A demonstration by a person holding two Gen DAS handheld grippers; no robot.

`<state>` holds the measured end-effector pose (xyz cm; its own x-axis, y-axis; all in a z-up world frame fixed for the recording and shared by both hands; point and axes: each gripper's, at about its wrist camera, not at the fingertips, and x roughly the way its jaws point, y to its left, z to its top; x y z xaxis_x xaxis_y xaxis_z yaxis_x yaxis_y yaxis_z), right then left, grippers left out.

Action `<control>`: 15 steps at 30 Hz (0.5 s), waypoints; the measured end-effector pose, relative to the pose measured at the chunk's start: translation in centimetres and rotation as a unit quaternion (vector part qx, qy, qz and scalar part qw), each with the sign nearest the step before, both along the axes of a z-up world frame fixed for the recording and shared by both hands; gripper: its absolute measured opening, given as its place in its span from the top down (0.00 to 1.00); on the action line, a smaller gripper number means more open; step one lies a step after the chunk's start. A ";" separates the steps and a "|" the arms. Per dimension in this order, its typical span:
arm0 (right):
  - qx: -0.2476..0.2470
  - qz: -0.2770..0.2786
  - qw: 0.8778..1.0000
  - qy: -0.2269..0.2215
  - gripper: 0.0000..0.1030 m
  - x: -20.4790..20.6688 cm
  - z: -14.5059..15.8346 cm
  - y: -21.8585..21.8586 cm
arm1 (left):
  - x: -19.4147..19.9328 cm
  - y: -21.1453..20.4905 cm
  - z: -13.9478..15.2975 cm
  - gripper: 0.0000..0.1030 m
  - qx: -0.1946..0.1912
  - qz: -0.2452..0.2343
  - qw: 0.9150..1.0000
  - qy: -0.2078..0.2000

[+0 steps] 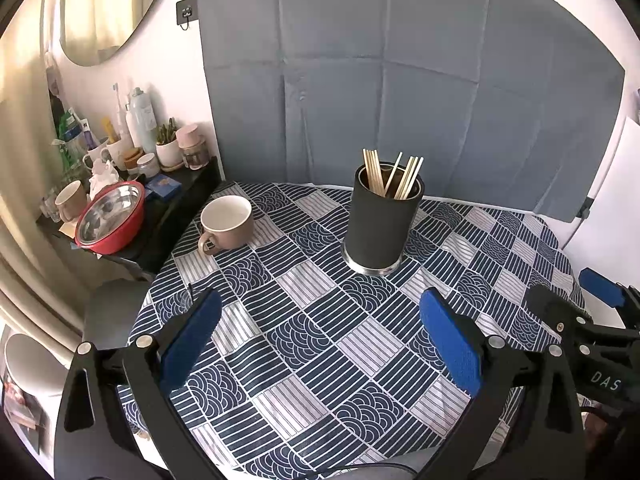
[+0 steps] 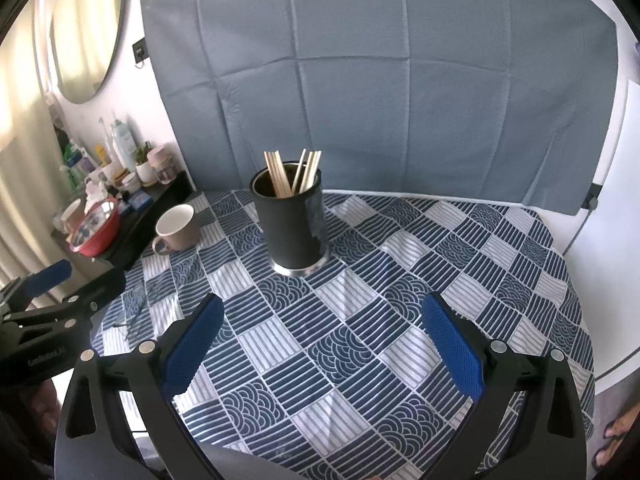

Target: Organize utensils

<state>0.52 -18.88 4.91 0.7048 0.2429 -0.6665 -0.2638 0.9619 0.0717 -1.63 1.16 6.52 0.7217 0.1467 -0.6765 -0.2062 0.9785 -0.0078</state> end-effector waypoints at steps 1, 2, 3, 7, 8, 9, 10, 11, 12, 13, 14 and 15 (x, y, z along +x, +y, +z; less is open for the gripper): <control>0.000 0.001 1.000 0.001 0.08 0.0 0.0 0.0 | 0.0 0.0 0.0 0.06 0.000 0.000 1.000 0.000; 0.000 0.001 1.000 0.001 0.08 0.0 0.0 0.0 | 0.0 0.0 0.0 0.06 0.000 0.001 1.000 0.000; 0.000 0.002 1.000 0.002 0.08 0.1 0.0 0.0 | 0.0 0.1 0.0 0.06 0.000 0.002 1.000 0.001; -0.001 0.006 1.000 0.003 0.08 0.2 0.0 0.0 | 0.1 0.1 -0.1 0.06 0.000 0.002 1.000 0.003; -0.001 0.007 1.000 0.004 0.08 0.3 0.0 -0.1 | 0.1 0.1 -0.1 0.06 0.000 0.002 1.000 0.003; 0.000 0.007 1.000 0.003 0.08 0.3 0.0 -0.1 | 0.1 0.1 -0.1 0.06 0.000 0.002 1.000 0.004; 0.000 0.007 1.000 0.004 0.08 0.3 0.0 -0.1 | 0.1 0.1 -0.2 0.06 0.000 0.003 1.000 0.004; -0.001 0.007 1.000 0.004 0.08 0.3 0.0 0.0 | 0.0 0.1 -0.1 0.06 0.000 0.004 1.000 0.004; -0.001 0.007 1.000 0.004 0.08 0.3 0.0 0.0 | 0.1 0.1 -0.2 0.06 0.000 0.005 1.000 0.005; 0.000 0.007 1.000 0.004 0.08 0.3 0.0 0.0 | 0.1 0.1 -0.2 0.06 0.001 0.006 1.000 0.006; 0.000 0.008 1.000 0.005 0.08 0.3 0.0 0.0 | 0.1 0.1 -0.2 0.06 0.002 0.007 1.000 0.007; 0.000 0.009 1.000 0.006 0.08 0.4 -0.1 -0.1 | 0.1 0.2 -0.3 0.06 0.001 0.008 1.000 0.008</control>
<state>0.95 -18.95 4.83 0.6927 0.2557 -0.6744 -0.2797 0.9571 0.0756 -1.49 1.32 6.24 0.7078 0.1601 -0.6880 -0.2221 0.9750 -0.0017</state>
